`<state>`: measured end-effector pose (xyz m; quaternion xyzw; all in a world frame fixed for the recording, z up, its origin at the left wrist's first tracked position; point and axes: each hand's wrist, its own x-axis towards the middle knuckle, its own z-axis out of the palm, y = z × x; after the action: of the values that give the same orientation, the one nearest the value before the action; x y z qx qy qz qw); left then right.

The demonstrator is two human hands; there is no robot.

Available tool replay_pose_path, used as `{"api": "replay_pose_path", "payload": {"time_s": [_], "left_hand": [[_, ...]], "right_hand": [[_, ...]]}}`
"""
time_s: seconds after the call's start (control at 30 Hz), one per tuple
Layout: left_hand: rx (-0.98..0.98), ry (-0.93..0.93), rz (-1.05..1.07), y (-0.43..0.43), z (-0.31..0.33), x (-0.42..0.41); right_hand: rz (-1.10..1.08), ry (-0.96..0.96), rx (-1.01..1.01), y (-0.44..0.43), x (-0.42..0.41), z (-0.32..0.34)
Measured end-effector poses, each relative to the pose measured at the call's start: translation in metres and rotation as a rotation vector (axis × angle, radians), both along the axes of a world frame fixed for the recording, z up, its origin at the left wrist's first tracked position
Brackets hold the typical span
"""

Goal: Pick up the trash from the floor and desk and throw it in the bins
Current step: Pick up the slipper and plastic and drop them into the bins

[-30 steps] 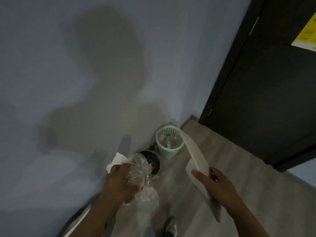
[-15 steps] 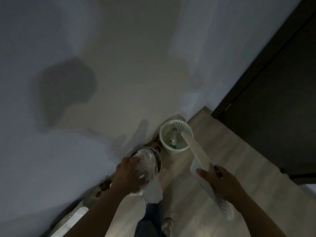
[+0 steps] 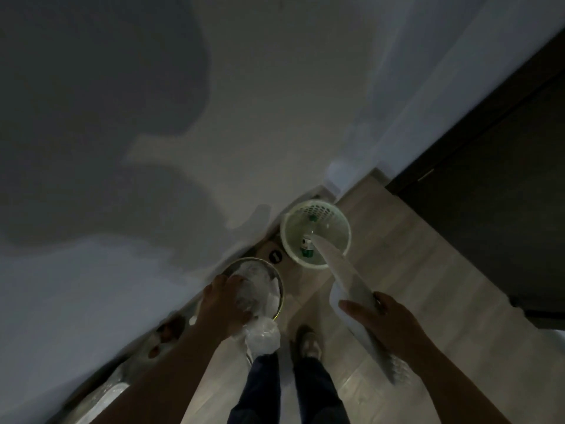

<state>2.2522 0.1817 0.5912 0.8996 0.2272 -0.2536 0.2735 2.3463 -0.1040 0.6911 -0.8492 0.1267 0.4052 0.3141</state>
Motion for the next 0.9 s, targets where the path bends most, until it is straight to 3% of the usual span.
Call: {"api": "replay_pose_path", "payload": {"time_s": [0.07,0.17,0.3,0.63,0.9], "left_hand": [[0.036,0.019,-0.008,0.003,-0.018,0.003],[0.067,0.037,-0.023,0.004,-0.042,0.008],[0.076,0.088,-0.003,0.003,-0.070,0.011],[0.111,0.300,-0.040,0.004,-0.134,0.034],[0.020,0.202,-0.040,0.009,-0.137,0.039]], "right_hand": [[-0.017,-0.034,-0.049,0.014,0.004,-0.016],[-0.110,-0.397,-0.296,0.009,0.011,-0.040],[0.075,0.165,-0.148,0.013,0.028,-0.064],[0.083,0.111,-0.140,0.035,0.055,-0.132],[0.102,0.098,-0.160,0.041,0.069,-0.160]]}}
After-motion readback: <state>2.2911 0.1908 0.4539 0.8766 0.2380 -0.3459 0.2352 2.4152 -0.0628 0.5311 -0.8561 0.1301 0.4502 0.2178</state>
